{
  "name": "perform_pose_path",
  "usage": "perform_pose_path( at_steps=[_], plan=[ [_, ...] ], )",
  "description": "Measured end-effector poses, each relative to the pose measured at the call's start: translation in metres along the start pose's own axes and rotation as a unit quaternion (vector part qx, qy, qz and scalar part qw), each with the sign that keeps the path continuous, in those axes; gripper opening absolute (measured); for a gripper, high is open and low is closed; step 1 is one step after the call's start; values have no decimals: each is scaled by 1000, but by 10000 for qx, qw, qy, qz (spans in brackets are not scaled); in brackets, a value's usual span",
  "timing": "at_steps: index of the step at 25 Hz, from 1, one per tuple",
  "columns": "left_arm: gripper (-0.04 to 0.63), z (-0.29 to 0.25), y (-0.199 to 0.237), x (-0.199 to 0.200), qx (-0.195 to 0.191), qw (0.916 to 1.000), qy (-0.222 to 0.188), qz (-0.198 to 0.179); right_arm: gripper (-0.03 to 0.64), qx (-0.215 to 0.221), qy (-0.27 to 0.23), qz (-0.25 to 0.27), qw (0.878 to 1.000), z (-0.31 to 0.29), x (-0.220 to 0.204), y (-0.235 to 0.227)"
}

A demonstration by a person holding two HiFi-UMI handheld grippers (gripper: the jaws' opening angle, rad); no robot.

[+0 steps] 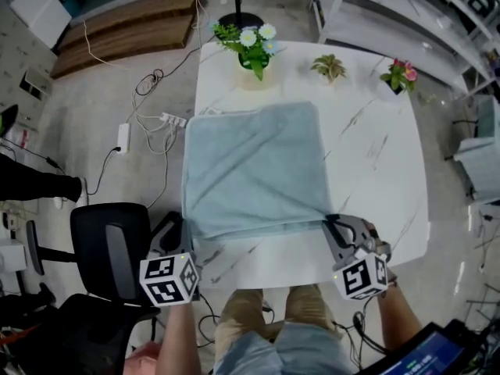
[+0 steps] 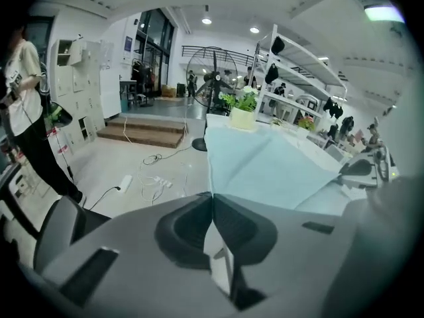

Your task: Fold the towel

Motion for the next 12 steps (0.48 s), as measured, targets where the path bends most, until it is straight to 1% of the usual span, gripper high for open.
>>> perform_pose_path(
  at_steps=[3,5,6,7,8,9,10,11,12],
  plan=[
    [14,2,-12,-18,-164,9993,223,-239,31,126,339,328,9988,3,-21,11],
    [14,2,-16,-26,-120,9988,221,-414,31,458,531,354,9969,0,-33,24],
    [14,2,-17,-27,-93,9986,191,-483,47,729,526,224,9957,-1,-35,32],
    [14,3,-17,-26,-110,9985,160,-517,84,994,416,-31,9942,1,-33,36],
    [20,5,-17,-24,-170,9985,127,-498,158,1186,203,-395,9920,5,-27,34],
    [65,9,-16,-20,-236,9988,92,-426,201,1264,-65,-801,9887,12,-18,27],
    [131,13,-13,-15,-253,9992,46,-317,201,1232,-315,-1163,9850,18,-8,14],
    [170,19,-7,-10,-188,9996,-24,-199,201,1122,-499,-1430,9821,24,2,-3],
    [190,26,0,-3,-36,9999,-129,-97,191,975,-610,-1595,9805,27,9,-21]
  ],
)
Point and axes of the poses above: the fingertips, and each gripper's own axes: z backward along the fingers, y to its left, x out of its top, the point moved 1 cm from there along z, backward along the fingers, and after that the axes turned 9 degrees about x, right-handed, at the moved point
